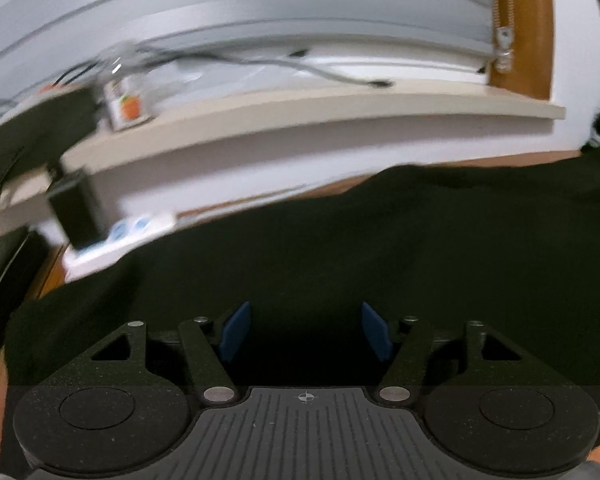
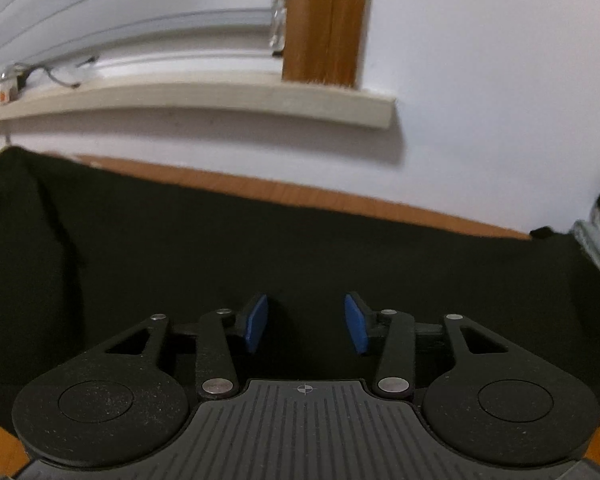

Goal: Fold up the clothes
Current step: 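Open both grippers and smooth the folded black garment flat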

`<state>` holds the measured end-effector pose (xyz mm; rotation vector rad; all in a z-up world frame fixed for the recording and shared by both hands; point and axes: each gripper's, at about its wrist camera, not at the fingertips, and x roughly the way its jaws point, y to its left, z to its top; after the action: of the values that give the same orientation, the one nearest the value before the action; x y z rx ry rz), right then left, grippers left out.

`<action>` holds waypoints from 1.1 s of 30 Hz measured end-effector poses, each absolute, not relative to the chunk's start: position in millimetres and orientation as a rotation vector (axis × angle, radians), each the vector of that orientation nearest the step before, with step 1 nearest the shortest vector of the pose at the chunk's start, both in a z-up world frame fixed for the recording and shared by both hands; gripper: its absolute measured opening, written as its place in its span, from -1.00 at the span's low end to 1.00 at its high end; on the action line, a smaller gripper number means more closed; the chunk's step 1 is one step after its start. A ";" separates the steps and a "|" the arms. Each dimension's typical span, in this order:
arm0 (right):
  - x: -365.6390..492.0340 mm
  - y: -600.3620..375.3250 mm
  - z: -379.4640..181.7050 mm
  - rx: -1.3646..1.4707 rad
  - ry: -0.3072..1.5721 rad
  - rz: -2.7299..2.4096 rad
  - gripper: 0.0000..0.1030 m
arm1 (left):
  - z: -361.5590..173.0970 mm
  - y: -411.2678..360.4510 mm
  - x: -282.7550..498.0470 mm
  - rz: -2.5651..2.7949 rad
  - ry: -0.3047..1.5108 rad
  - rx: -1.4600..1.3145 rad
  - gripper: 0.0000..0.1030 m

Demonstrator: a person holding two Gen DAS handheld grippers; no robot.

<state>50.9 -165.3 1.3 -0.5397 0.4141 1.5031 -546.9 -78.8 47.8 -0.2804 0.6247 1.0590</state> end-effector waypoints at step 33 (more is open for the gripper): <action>65.0 -168.4 -1.0 -0.485 0.493 1.500 0.17 | 50.4 -118.2 -694.5 1.416 0.512 -0.361 -0.65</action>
<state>65.0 -168.4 -1.0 -0.4851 0.4927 1.5000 -694.5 -118.2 50.4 -0.3607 0.5119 1.4164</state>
